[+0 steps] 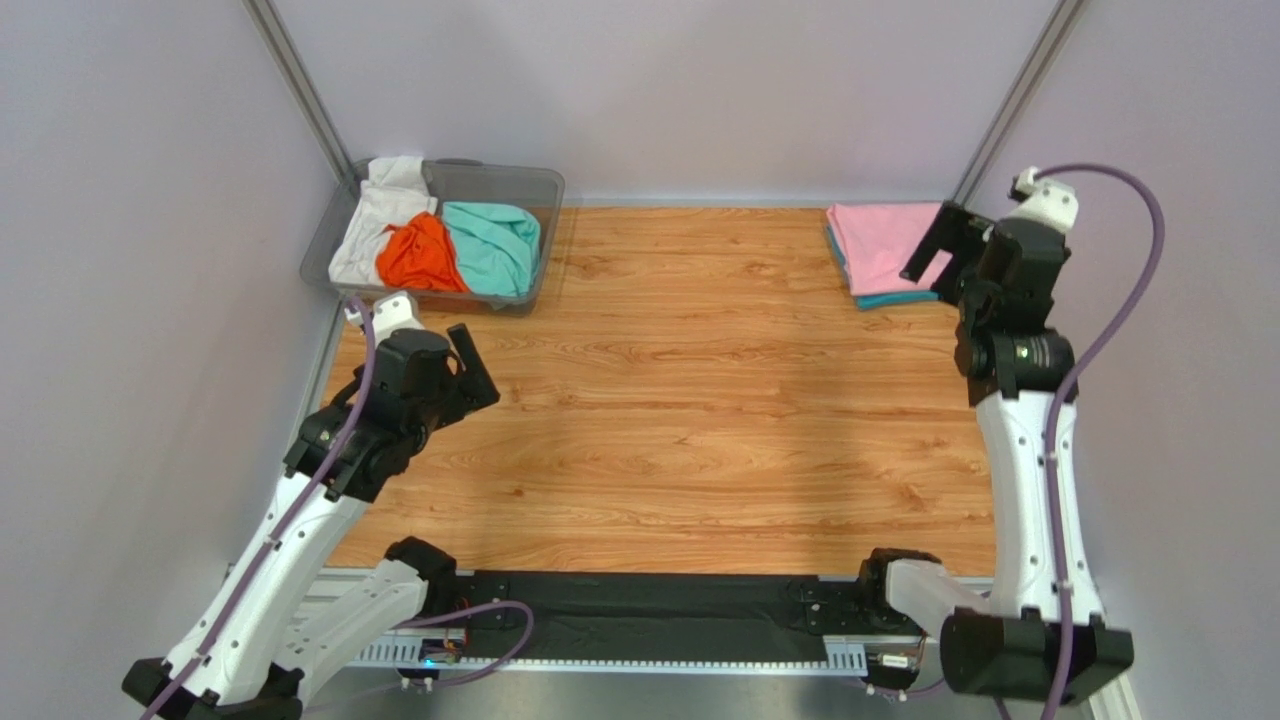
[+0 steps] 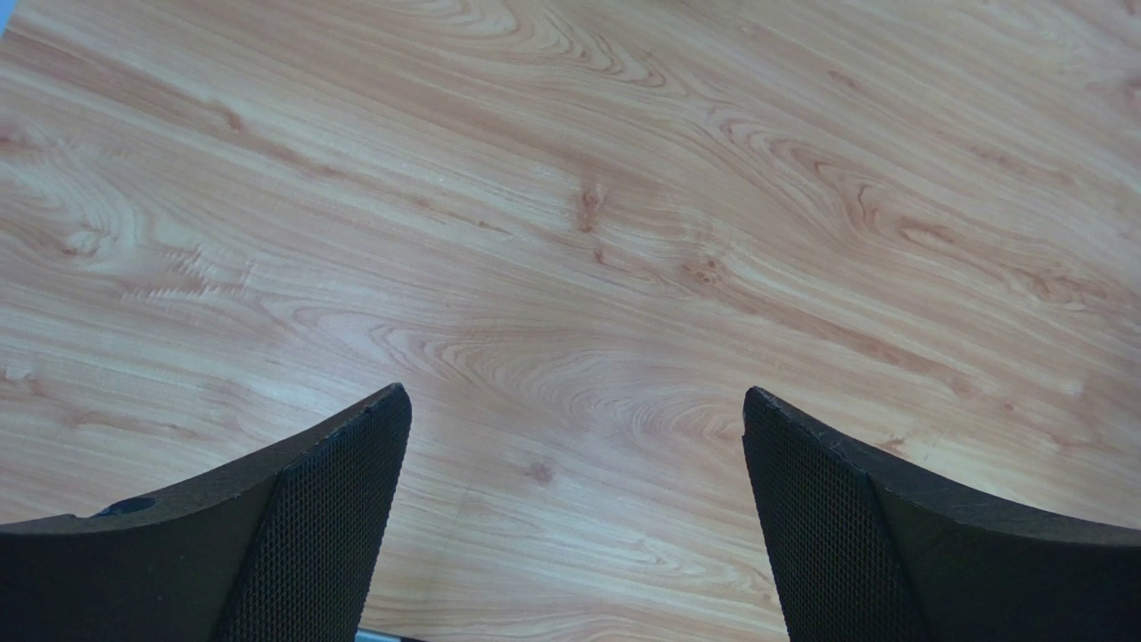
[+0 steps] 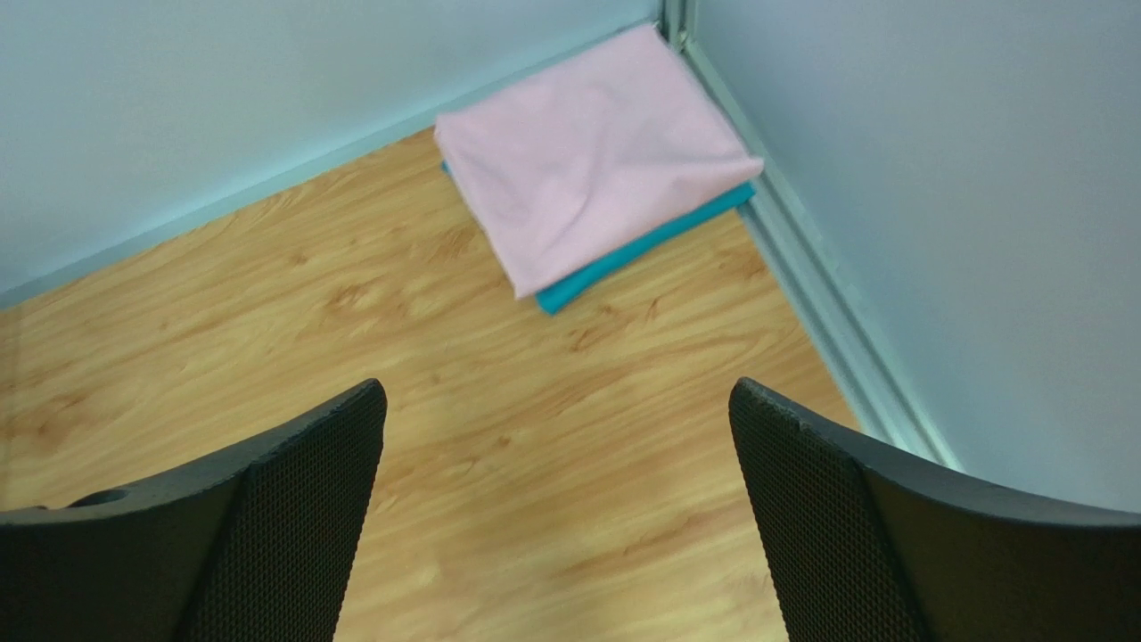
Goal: Fold and stack the t-shirts
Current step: Reset both grippers
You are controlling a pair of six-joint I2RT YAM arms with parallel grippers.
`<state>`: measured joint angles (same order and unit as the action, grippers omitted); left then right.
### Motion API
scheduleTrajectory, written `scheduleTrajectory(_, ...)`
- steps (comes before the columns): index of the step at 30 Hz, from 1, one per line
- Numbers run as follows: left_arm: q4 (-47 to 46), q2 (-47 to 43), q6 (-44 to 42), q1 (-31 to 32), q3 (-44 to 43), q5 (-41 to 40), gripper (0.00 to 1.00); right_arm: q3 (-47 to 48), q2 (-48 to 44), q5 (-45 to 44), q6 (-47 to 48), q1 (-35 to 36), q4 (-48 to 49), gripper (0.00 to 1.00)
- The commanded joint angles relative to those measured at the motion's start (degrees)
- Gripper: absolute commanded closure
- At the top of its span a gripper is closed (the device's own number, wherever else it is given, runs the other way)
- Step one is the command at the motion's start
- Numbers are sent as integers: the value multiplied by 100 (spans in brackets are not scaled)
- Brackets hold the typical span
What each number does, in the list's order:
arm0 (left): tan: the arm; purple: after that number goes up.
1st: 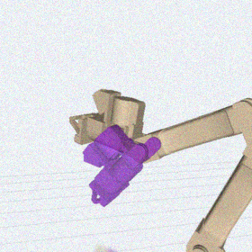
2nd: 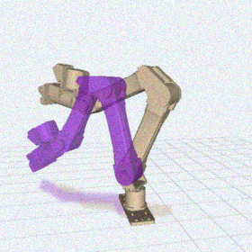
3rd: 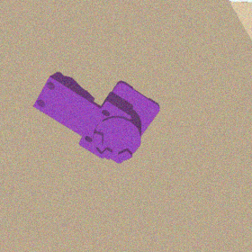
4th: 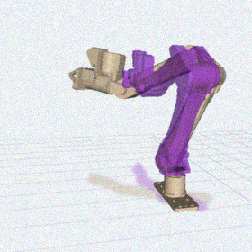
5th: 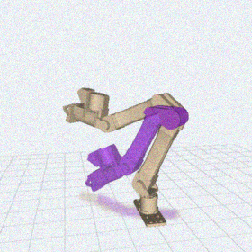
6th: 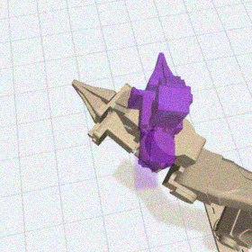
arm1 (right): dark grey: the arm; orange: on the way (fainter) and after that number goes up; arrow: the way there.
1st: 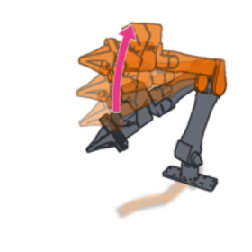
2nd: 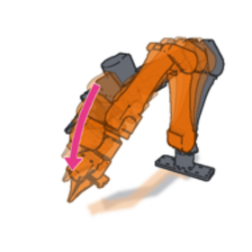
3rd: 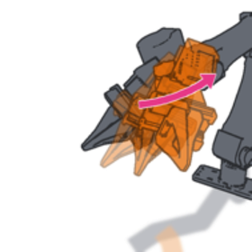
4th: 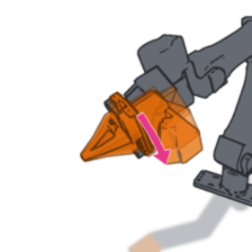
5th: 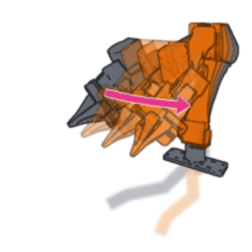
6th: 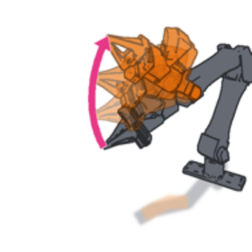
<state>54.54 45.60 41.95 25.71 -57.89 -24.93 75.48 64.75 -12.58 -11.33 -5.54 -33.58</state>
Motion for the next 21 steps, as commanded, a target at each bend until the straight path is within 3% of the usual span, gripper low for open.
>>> scheduleTrajectory(1,74,-314,84,-31,-56,-223,0,-1069,-391,721,-668,9,-78,0)
scheduleTrajectory(10,100,-886,348,-31,400,-337,0,-2853,-2114,1117,-993,9,238,0)
scheduleTrajectory(21,109,-939,428,-31,568,-408,0,-3119,-2476,880,-1020,9,335,0)
